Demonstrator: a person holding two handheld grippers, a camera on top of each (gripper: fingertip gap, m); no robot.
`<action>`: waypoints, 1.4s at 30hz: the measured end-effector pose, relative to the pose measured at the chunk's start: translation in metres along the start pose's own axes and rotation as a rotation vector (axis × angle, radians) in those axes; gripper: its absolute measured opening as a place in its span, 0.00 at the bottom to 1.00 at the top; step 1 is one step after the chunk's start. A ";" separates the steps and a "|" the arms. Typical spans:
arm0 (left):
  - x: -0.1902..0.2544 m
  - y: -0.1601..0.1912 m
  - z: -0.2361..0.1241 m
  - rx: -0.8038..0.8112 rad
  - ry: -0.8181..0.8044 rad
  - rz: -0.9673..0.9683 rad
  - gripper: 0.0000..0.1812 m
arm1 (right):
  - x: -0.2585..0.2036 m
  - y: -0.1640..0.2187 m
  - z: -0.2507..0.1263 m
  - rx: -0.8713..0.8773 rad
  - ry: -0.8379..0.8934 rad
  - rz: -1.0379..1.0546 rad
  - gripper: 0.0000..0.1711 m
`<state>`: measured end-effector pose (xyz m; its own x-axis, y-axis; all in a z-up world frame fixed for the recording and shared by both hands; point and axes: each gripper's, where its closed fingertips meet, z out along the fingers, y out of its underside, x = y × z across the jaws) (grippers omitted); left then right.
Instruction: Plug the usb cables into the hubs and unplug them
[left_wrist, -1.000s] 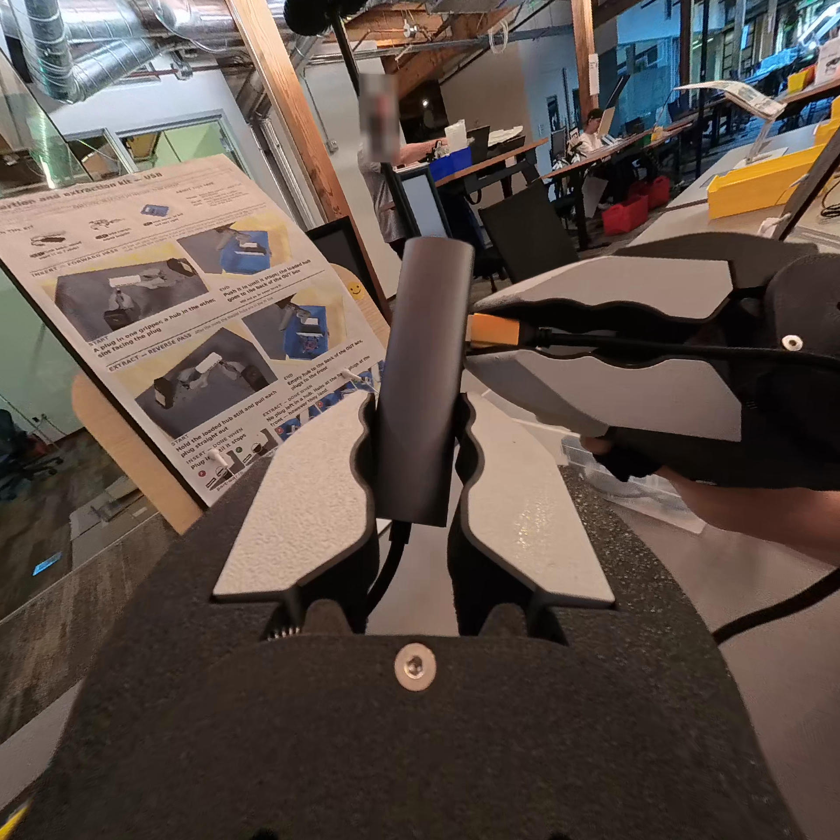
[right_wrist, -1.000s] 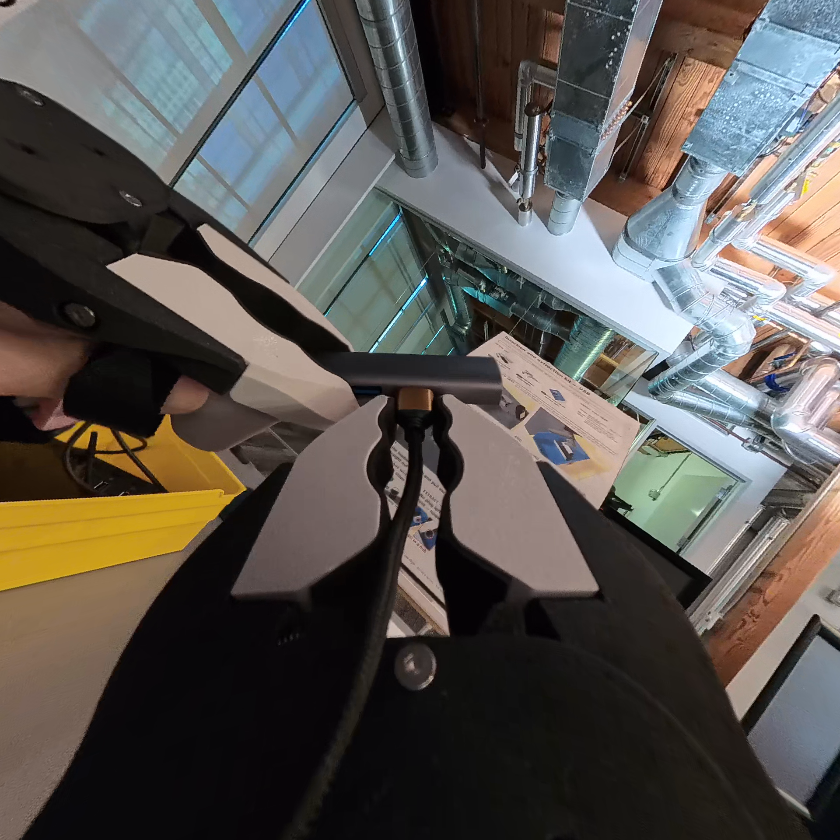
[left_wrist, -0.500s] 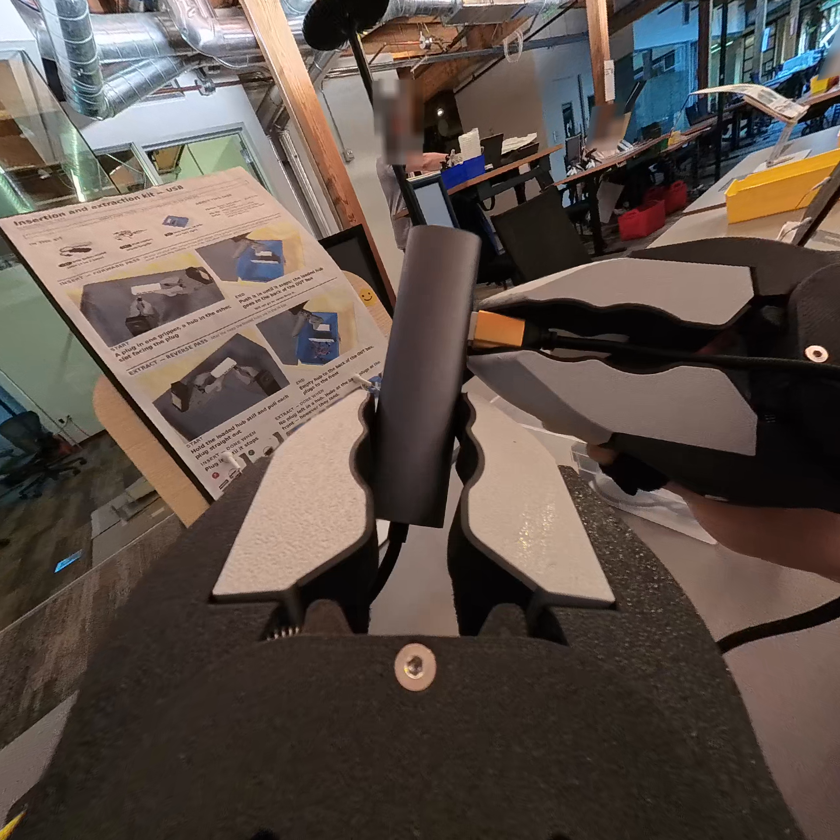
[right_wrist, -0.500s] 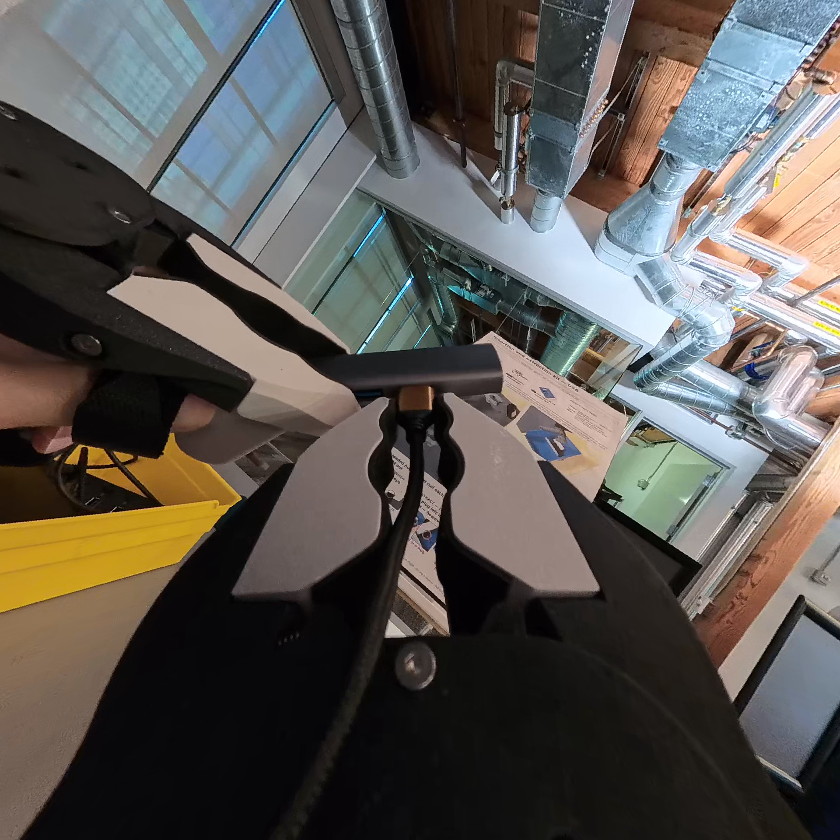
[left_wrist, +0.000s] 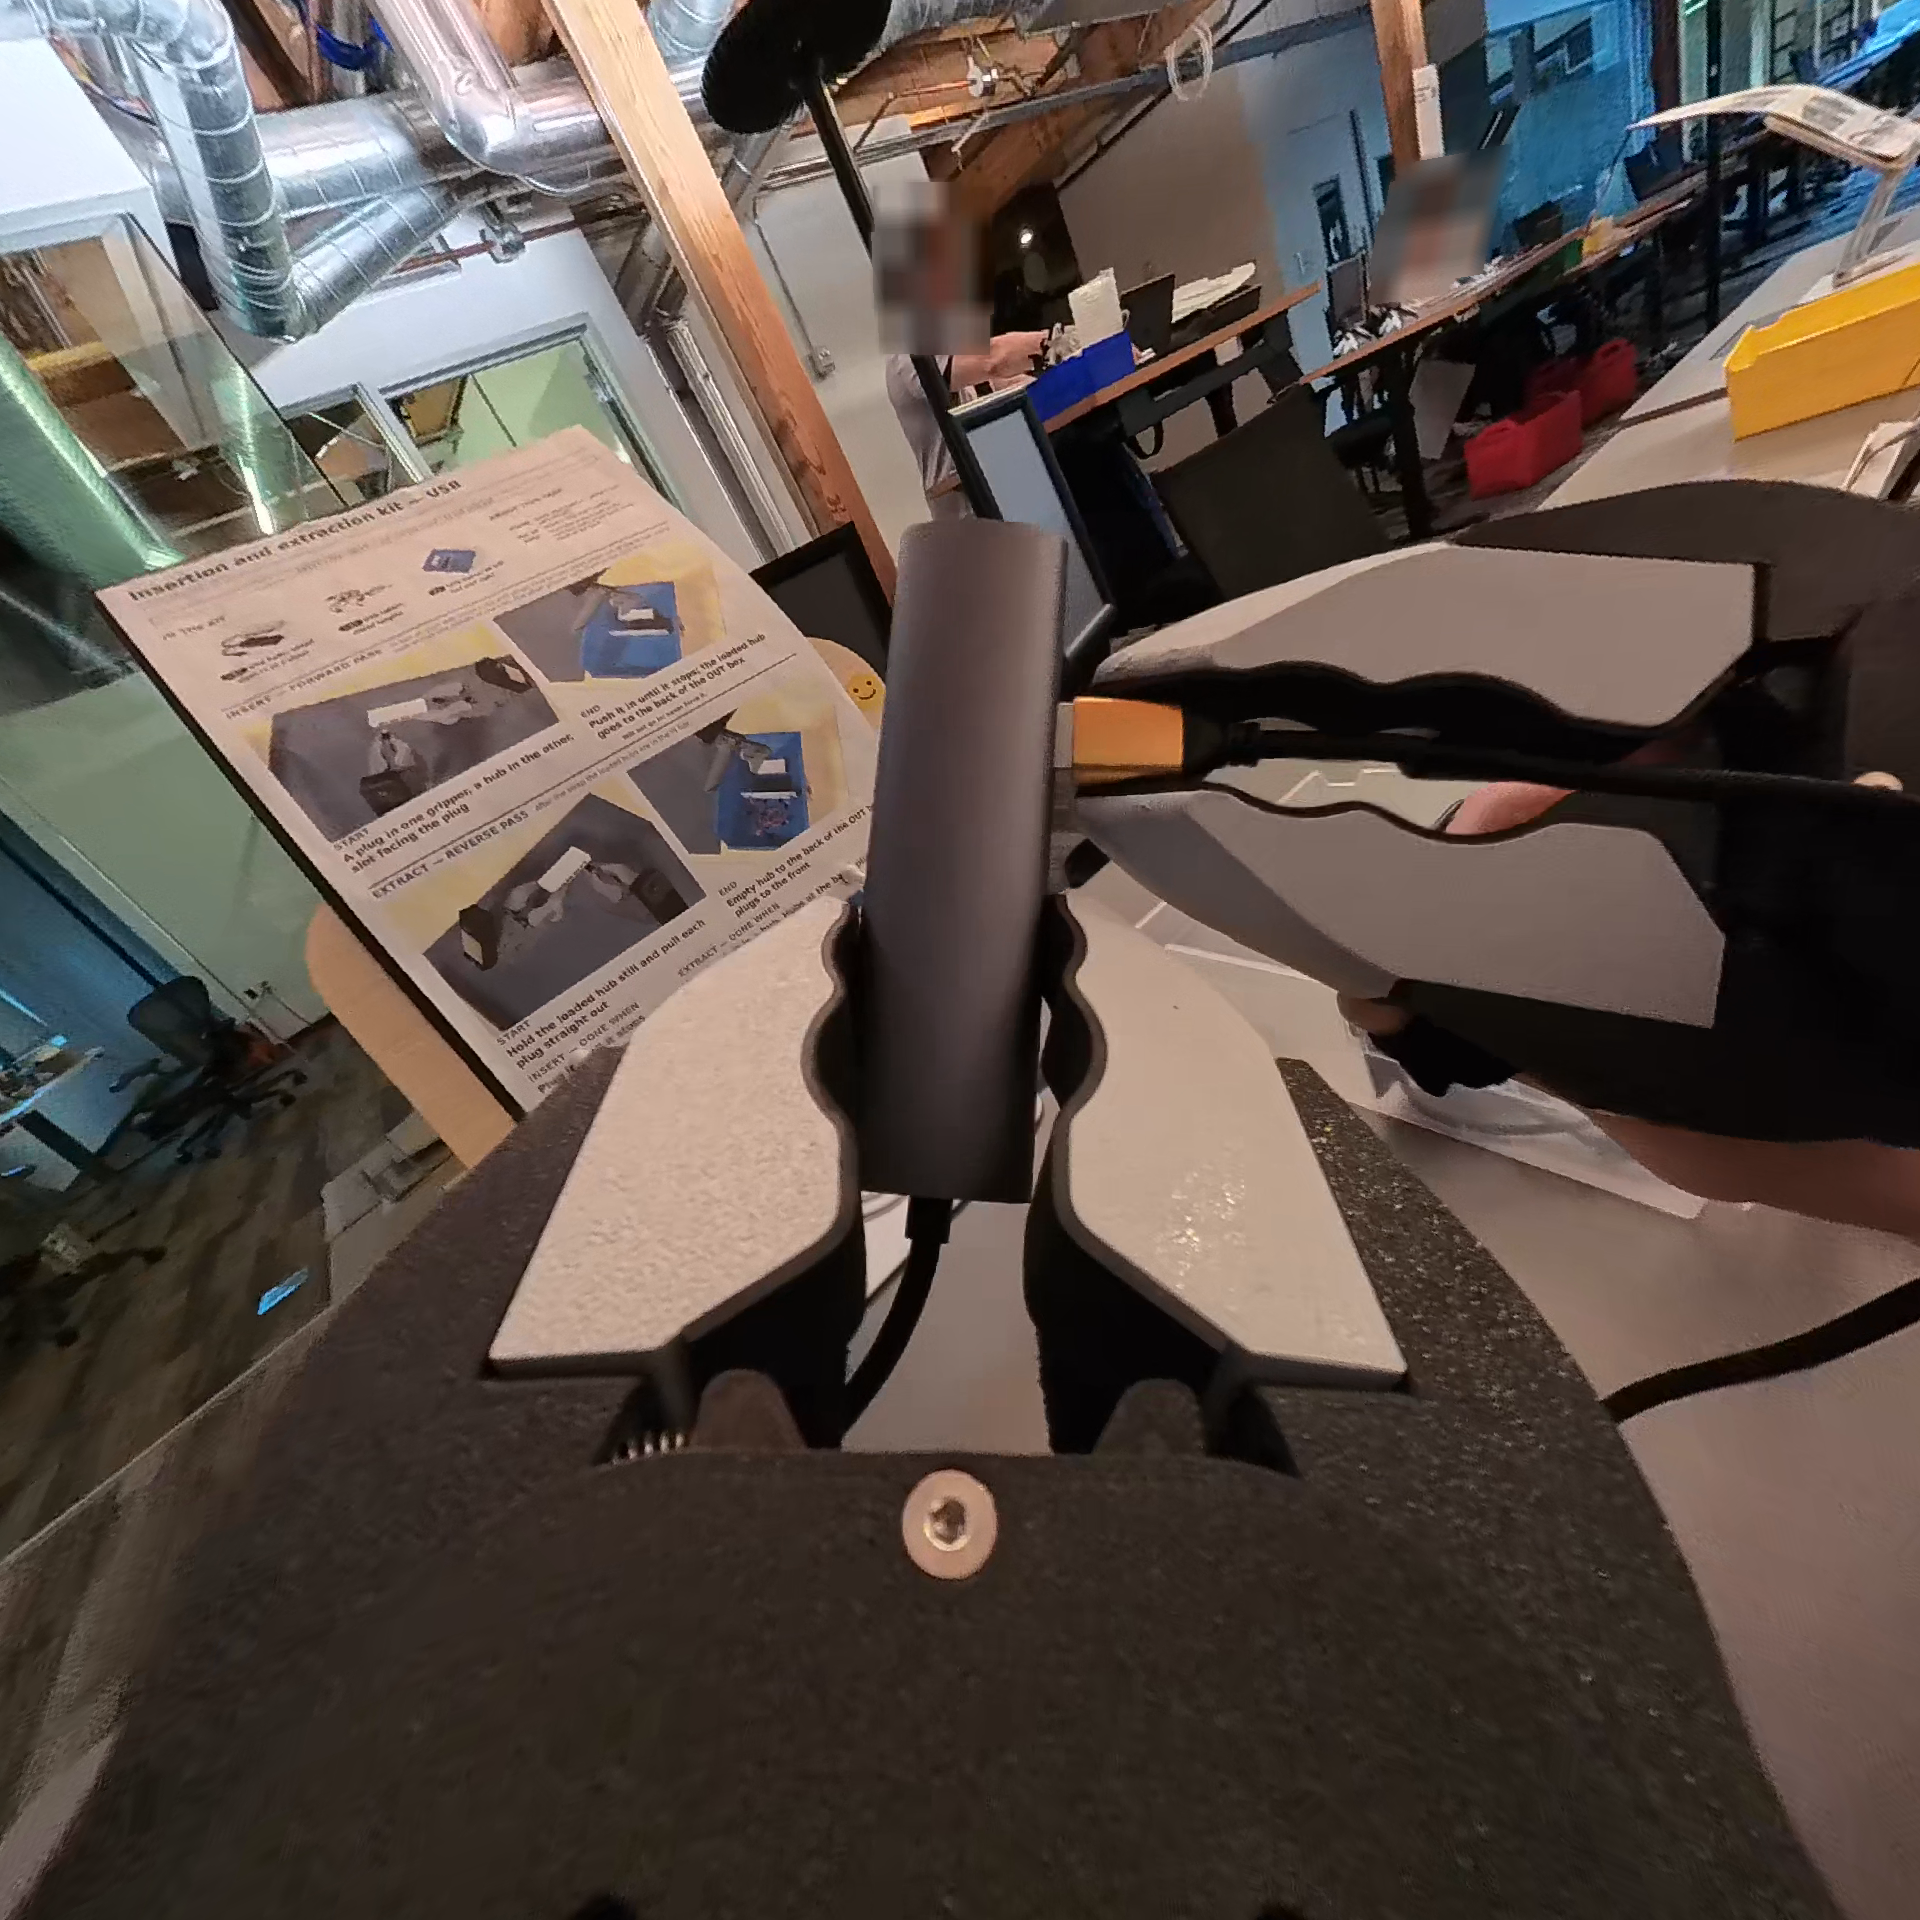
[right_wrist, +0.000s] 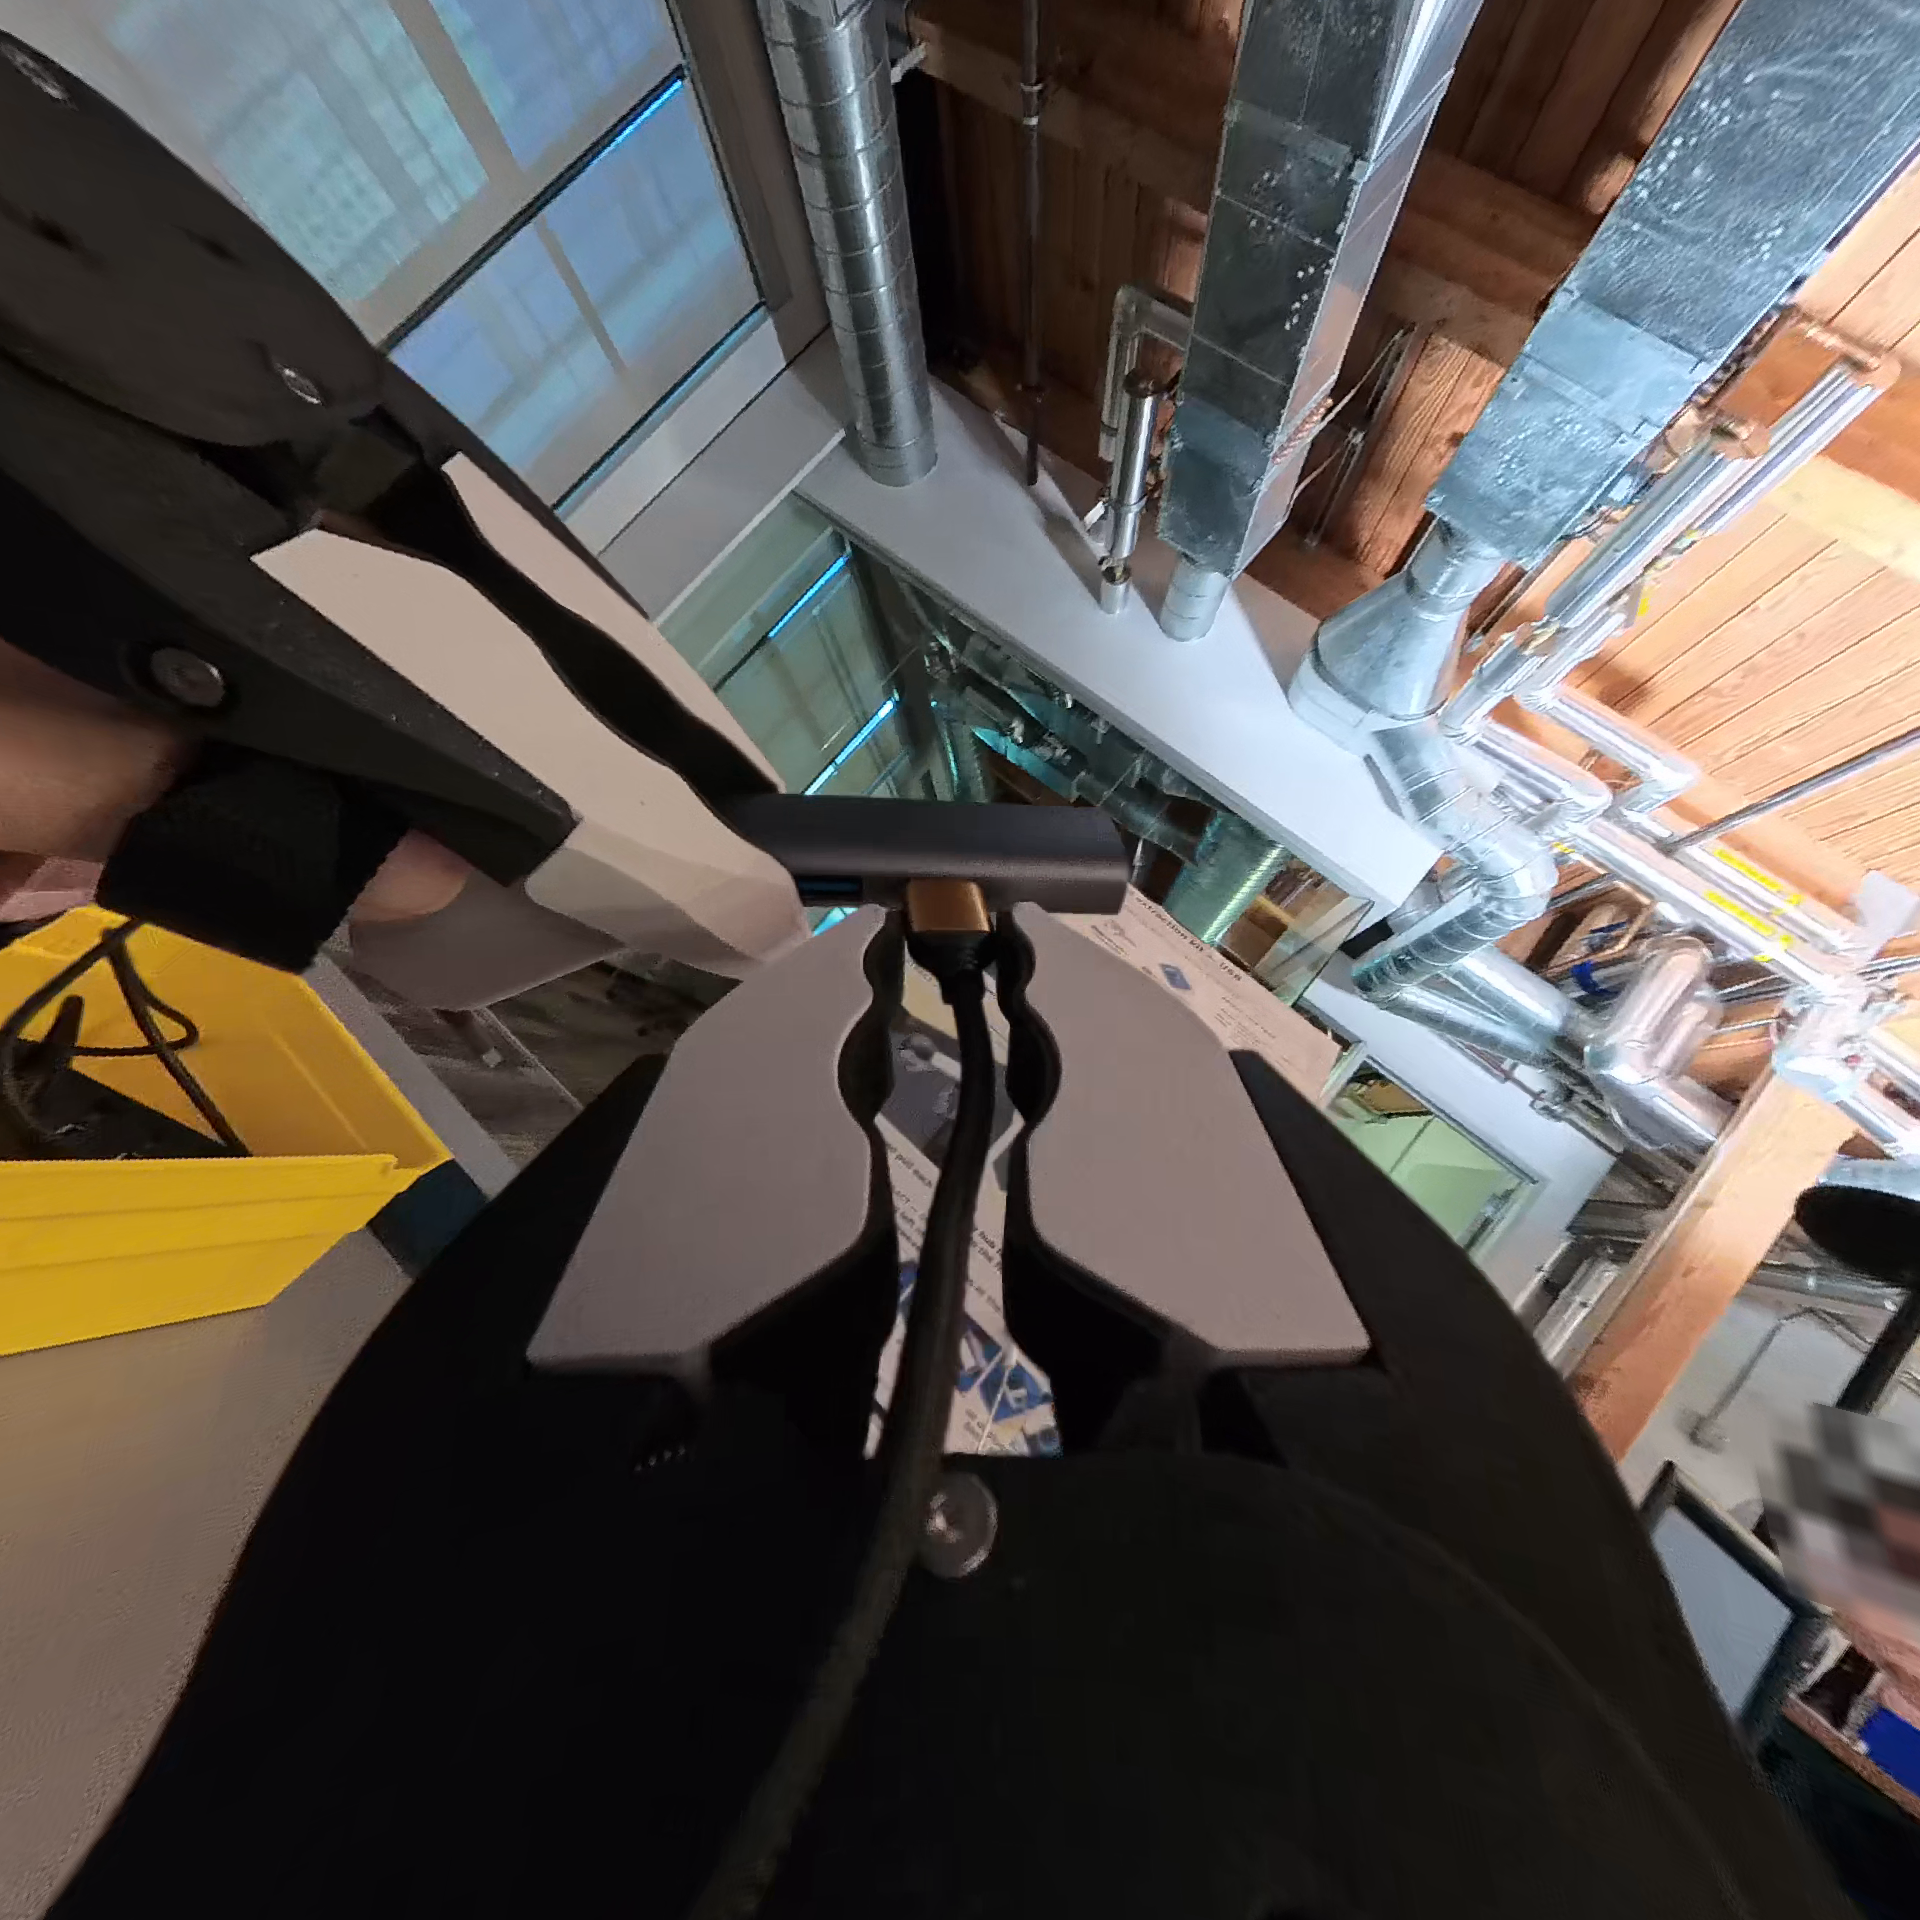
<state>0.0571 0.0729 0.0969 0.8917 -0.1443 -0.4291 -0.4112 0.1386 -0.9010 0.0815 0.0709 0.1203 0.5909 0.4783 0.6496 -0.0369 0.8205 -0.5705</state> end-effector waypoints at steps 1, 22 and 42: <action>0.000 -0.001 0.000 0.002 -0.004 0.008 0.18 | 0.000 -0.001 0.000 0.000 0.003 -0.005 0.10; -0.030 0.010 -0.003 -0.008 -0.077 -0.115 0.18 | -0.009 -0.005 -0.001 -0.015 -0.047 0.036 0.09; 0.004 0.004 -0.016 -0.095 0.216 -0.107 0.18 | 0.112 0.208 -0.150 -1.463 -0.307 0.047 0.10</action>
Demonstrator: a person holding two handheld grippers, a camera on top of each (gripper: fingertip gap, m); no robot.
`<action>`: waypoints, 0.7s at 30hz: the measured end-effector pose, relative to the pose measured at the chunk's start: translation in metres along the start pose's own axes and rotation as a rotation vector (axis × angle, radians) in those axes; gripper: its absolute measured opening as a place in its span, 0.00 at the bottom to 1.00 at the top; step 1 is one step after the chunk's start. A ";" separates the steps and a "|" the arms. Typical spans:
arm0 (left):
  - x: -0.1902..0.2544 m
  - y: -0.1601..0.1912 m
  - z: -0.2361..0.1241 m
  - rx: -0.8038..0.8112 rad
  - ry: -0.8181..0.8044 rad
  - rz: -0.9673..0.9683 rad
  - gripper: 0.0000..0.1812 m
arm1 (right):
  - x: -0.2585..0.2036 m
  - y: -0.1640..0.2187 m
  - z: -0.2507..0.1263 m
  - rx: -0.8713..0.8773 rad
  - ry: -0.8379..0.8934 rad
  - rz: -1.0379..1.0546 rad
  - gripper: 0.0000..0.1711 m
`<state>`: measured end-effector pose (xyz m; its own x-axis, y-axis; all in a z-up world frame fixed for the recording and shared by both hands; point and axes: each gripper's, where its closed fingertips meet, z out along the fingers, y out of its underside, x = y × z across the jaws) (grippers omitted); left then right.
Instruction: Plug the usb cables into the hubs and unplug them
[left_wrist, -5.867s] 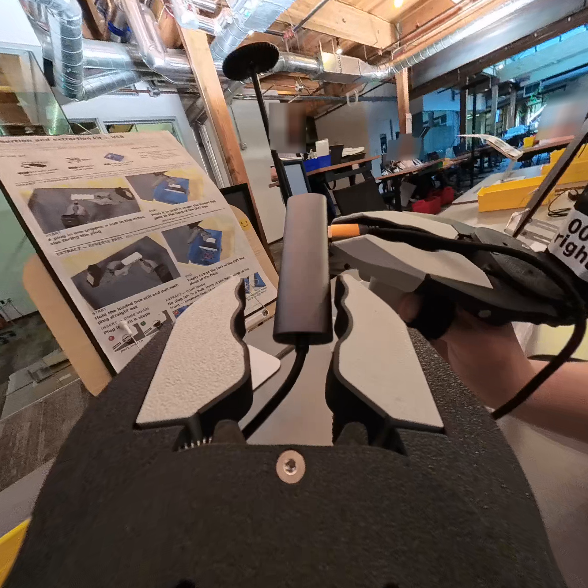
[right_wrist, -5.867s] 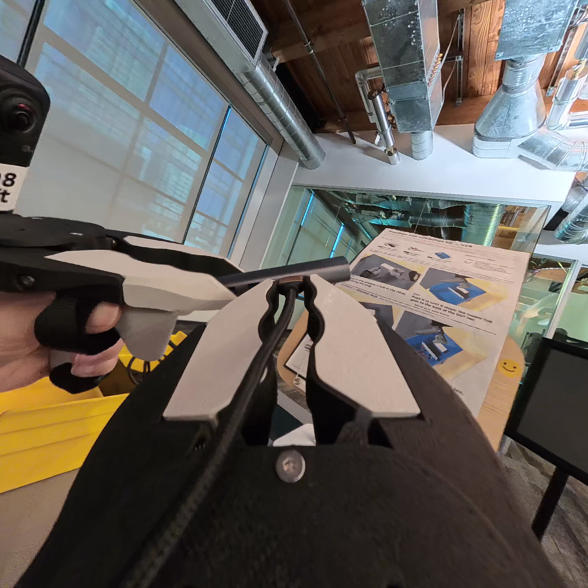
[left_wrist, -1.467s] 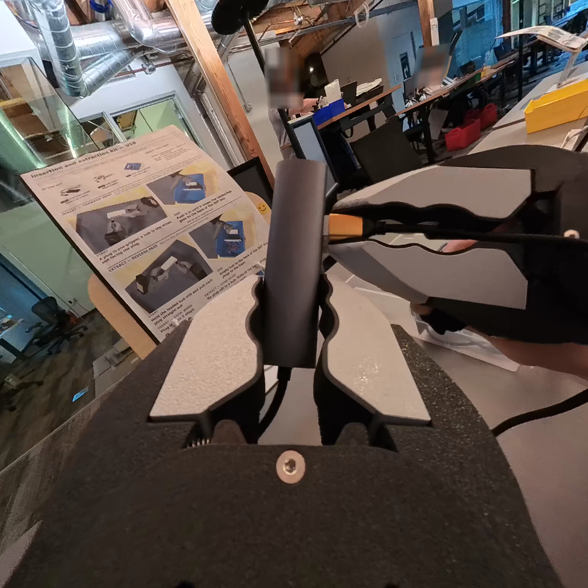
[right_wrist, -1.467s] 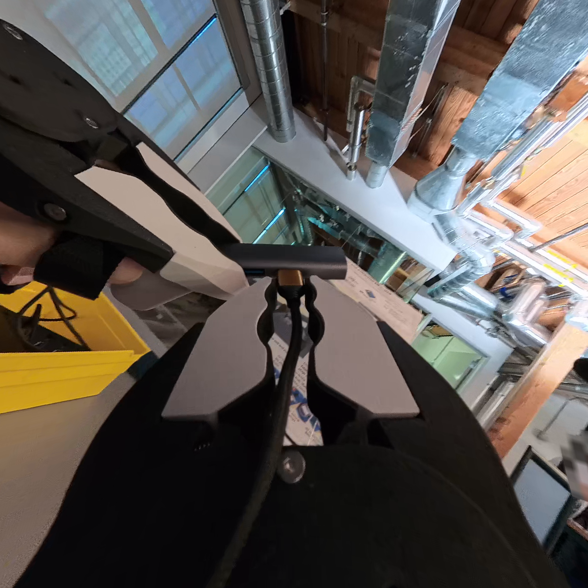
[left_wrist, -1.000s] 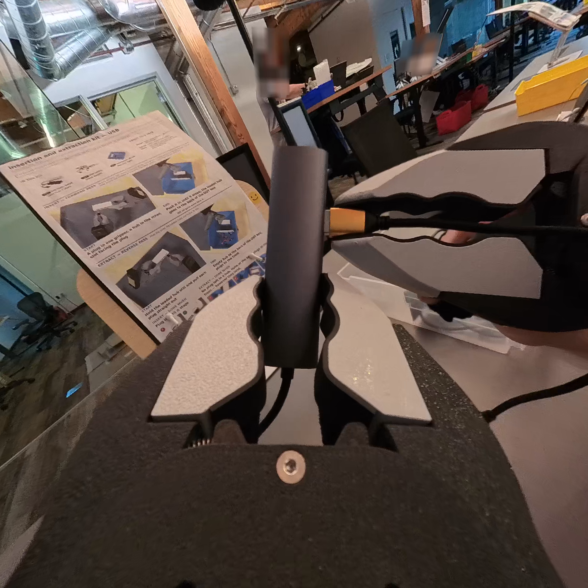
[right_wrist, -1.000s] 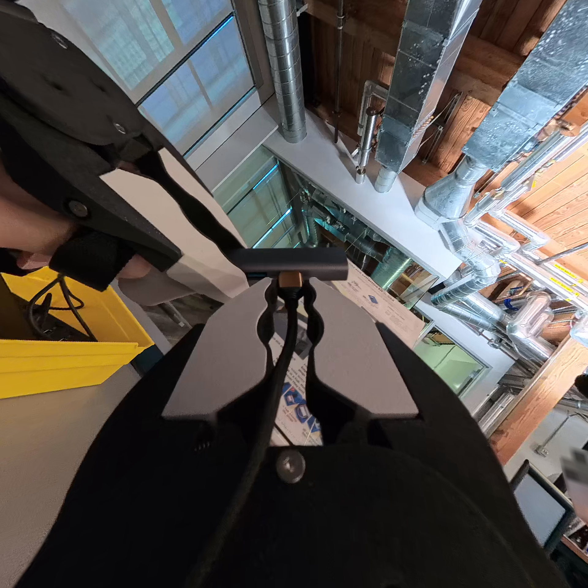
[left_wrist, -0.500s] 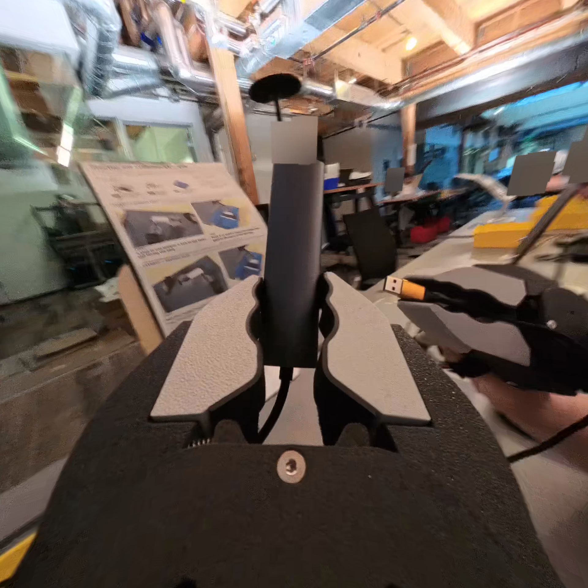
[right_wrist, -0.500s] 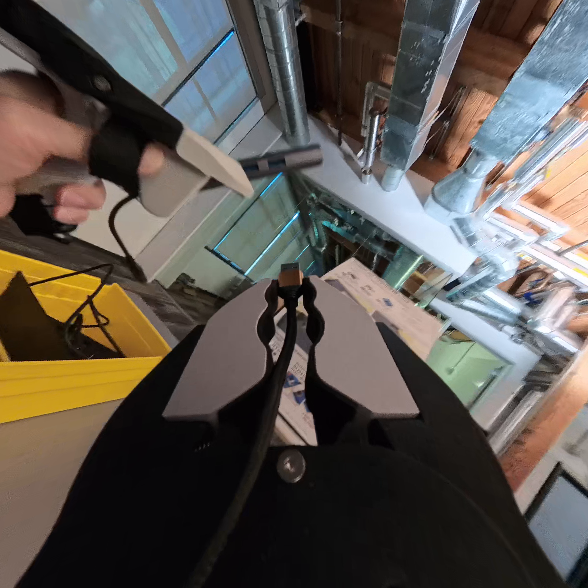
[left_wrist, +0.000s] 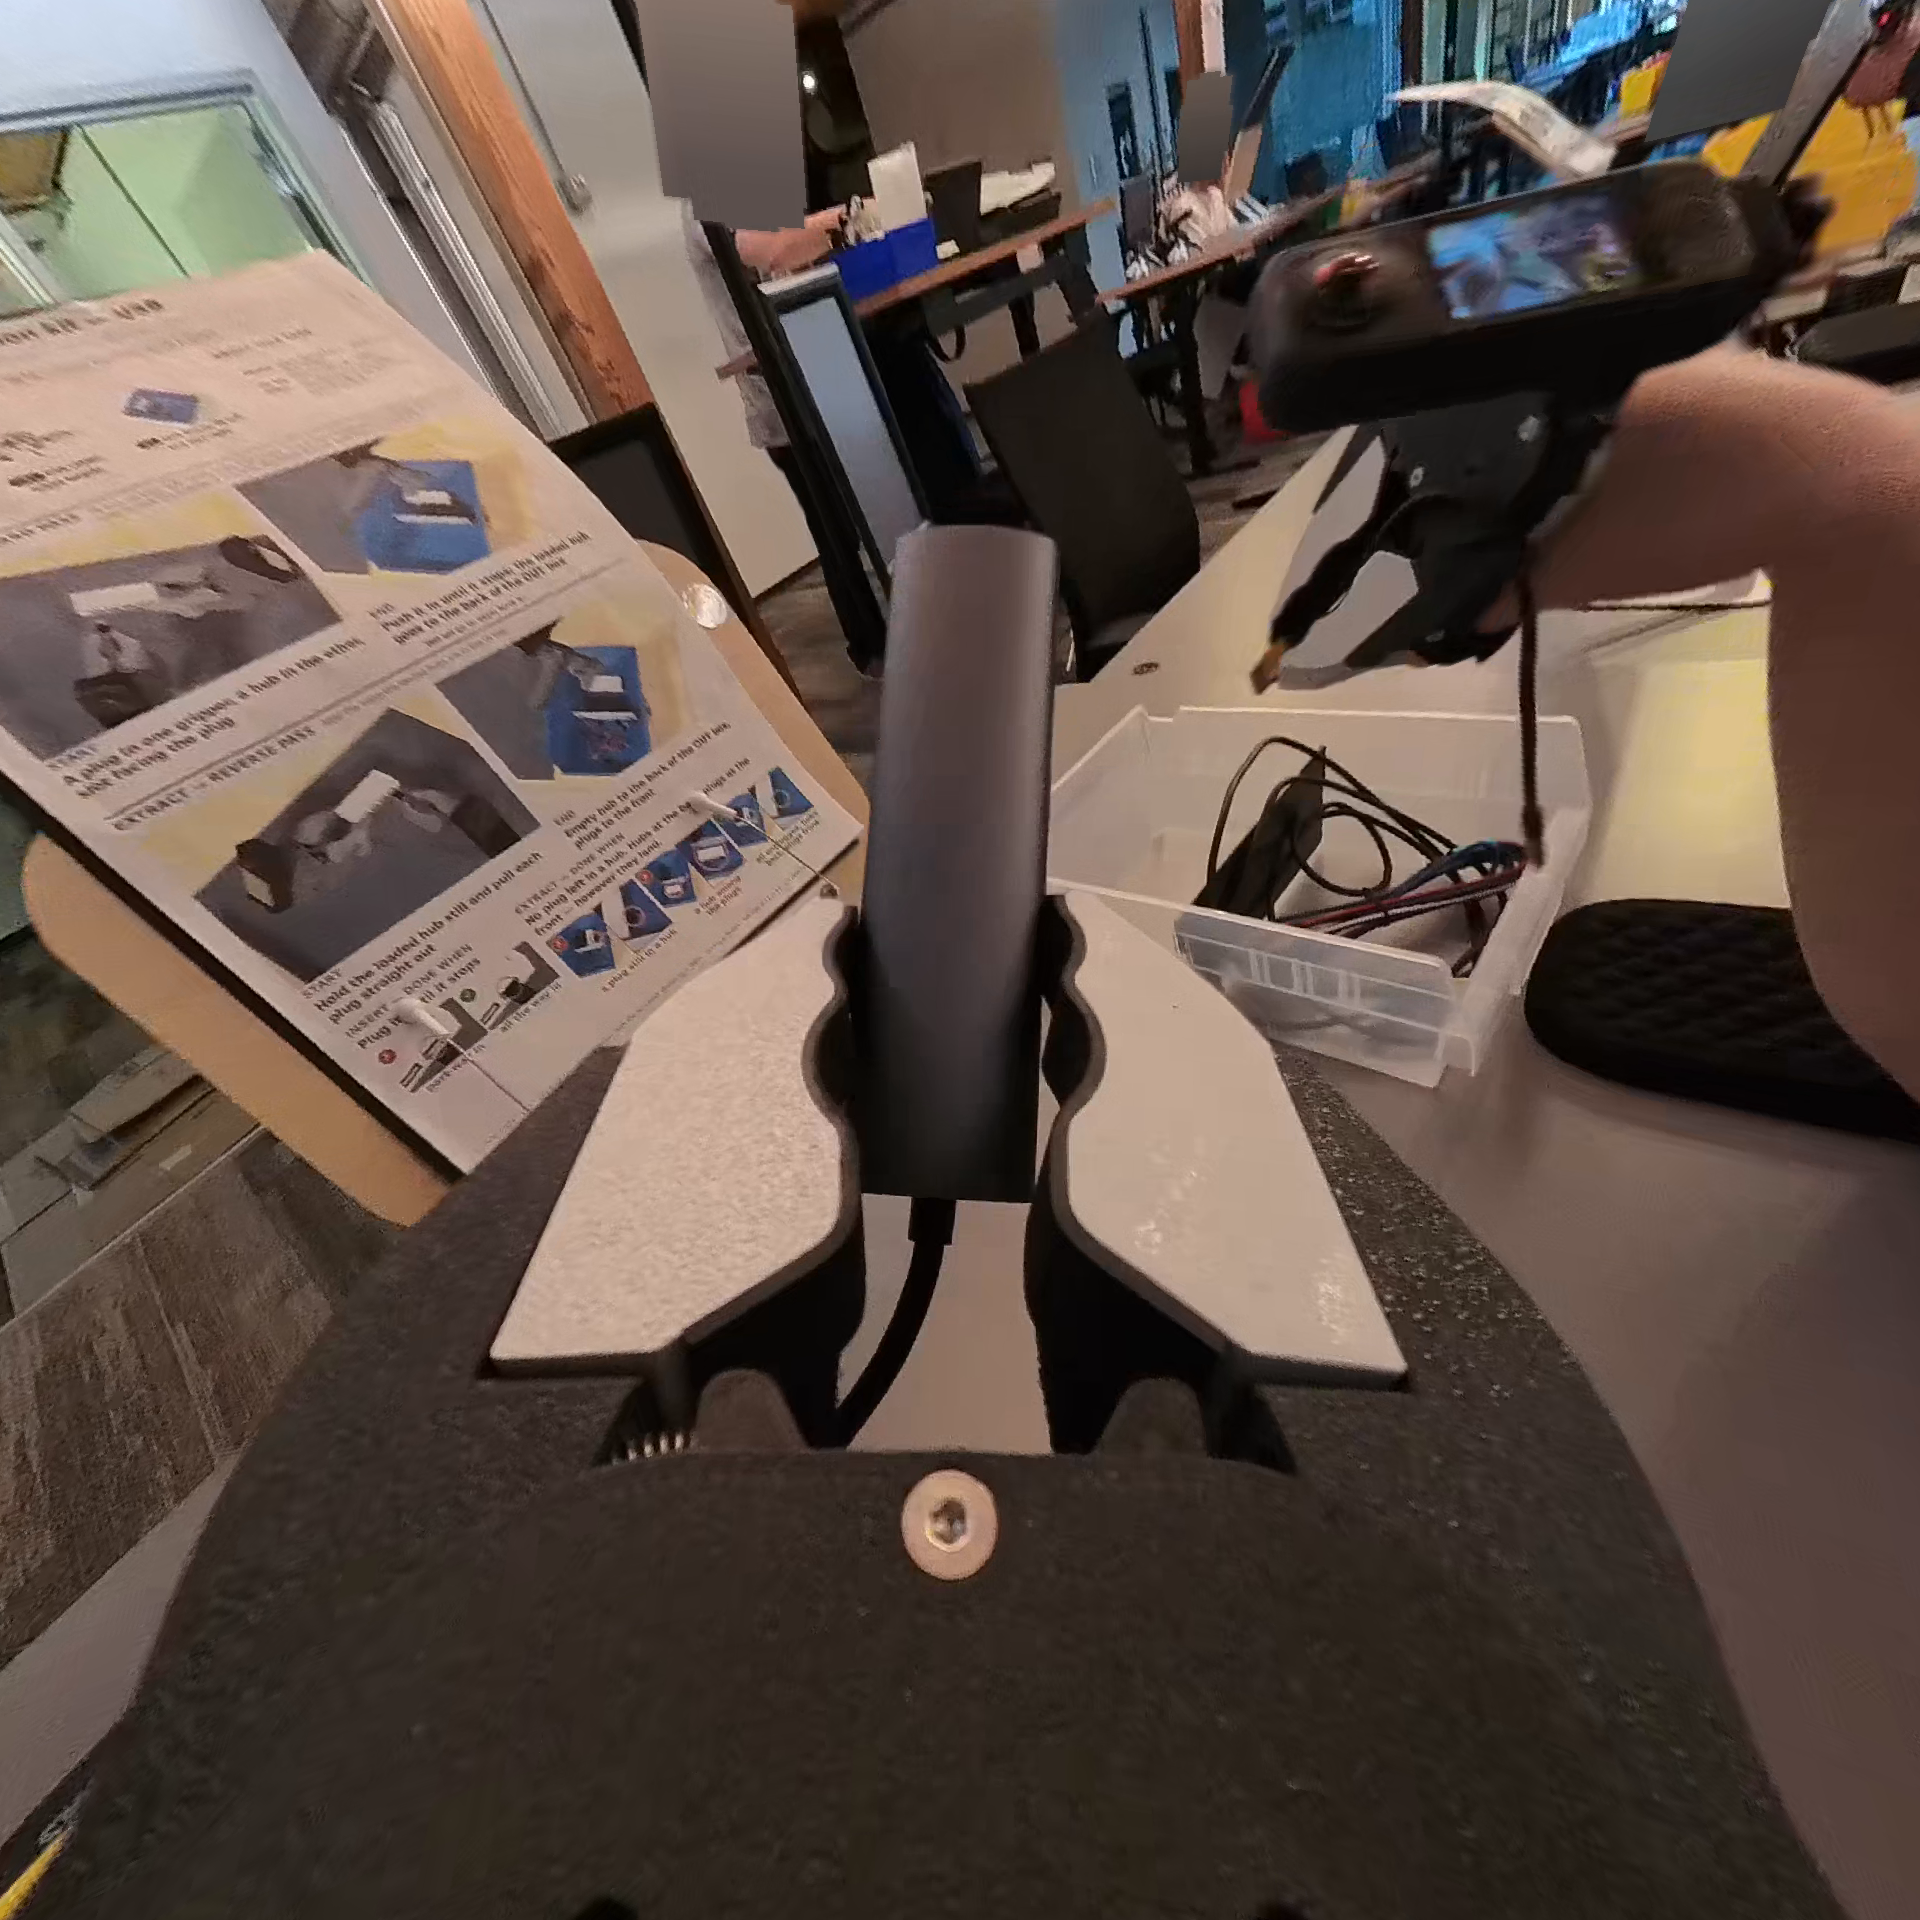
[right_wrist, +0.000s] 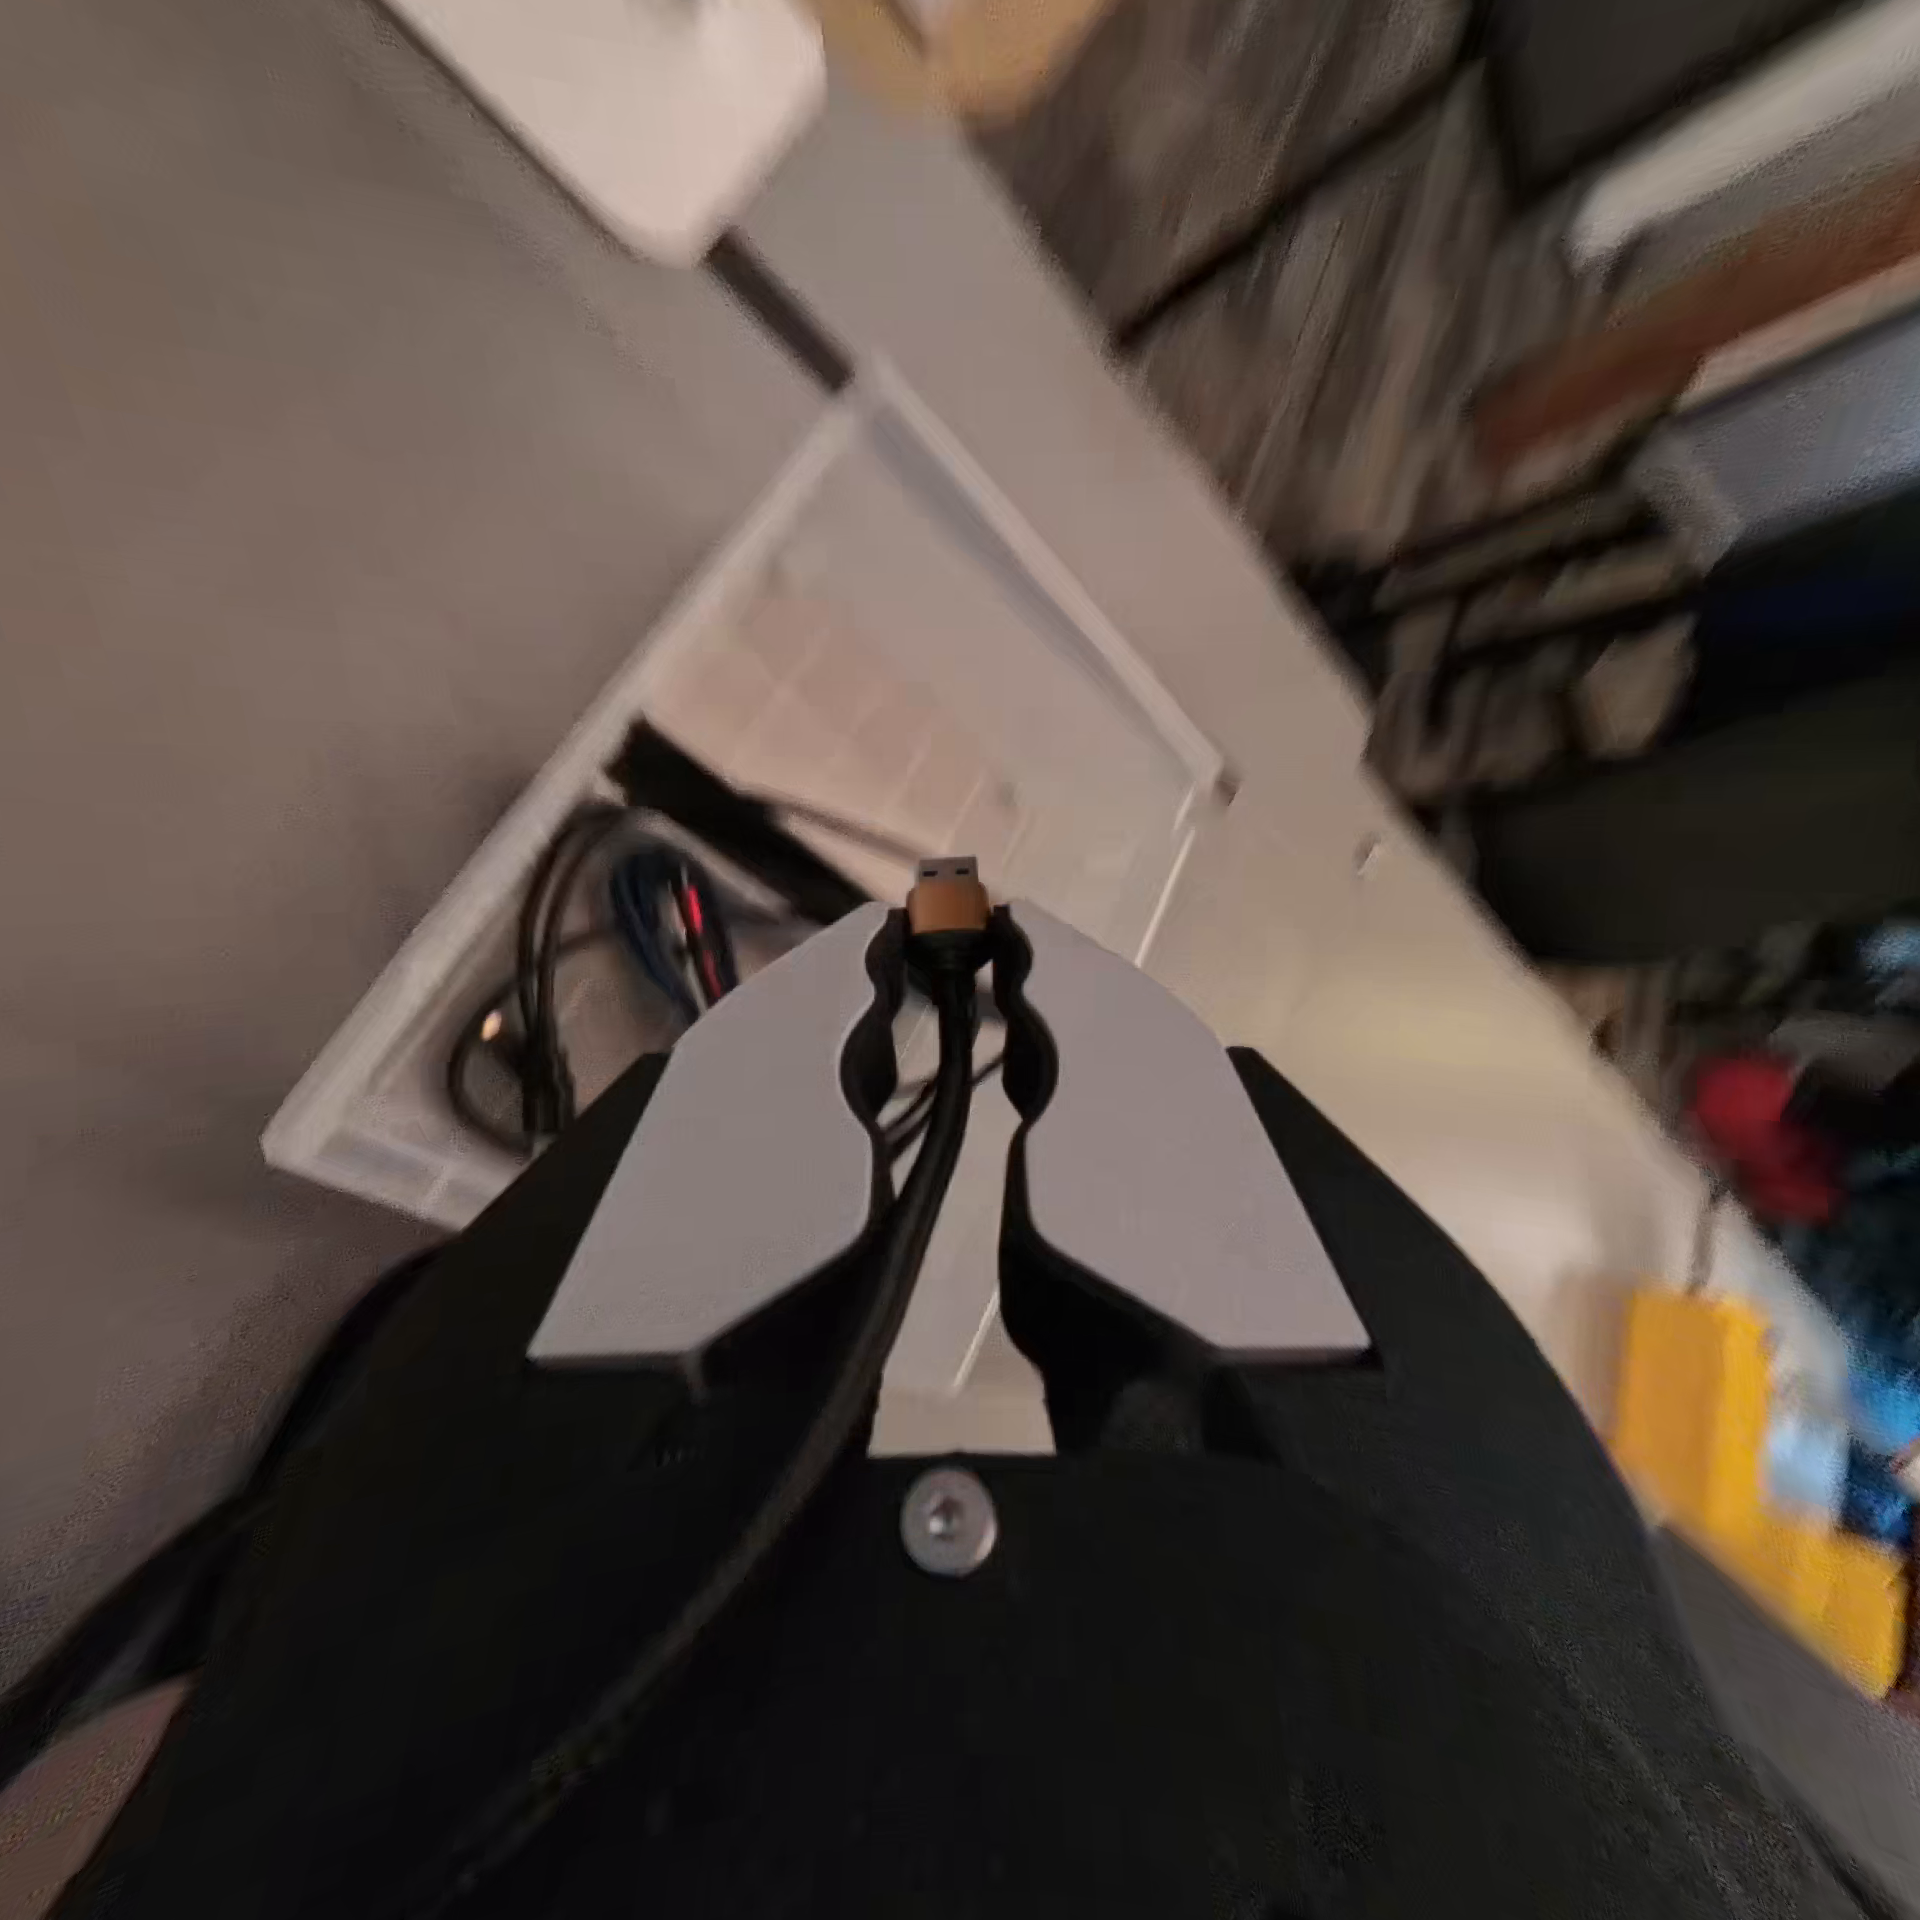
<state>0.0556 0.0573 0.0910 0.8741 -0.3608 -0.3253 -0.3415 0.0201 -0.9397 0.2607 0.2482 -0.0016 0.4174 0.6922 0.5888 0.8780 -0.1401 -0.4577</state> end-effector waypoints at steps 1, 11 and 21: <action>0.002 0.003 0.004 -0.016 0.007 0.006 0.18 | 0.005 0.022 0.011 -0.100 -0.027 0.075 0.10; 0.016 0.031 0.027 -0.149 0.041 0.042 0.18 | -0.029 0.138 0.076 -0.624 -0.423 0.248 0.10; 0.015 0.036 0.030 -0.170 0.051 0.029 0.18 | -0.046 0.144 0.086 -0.608 -0.589 0.291 0.12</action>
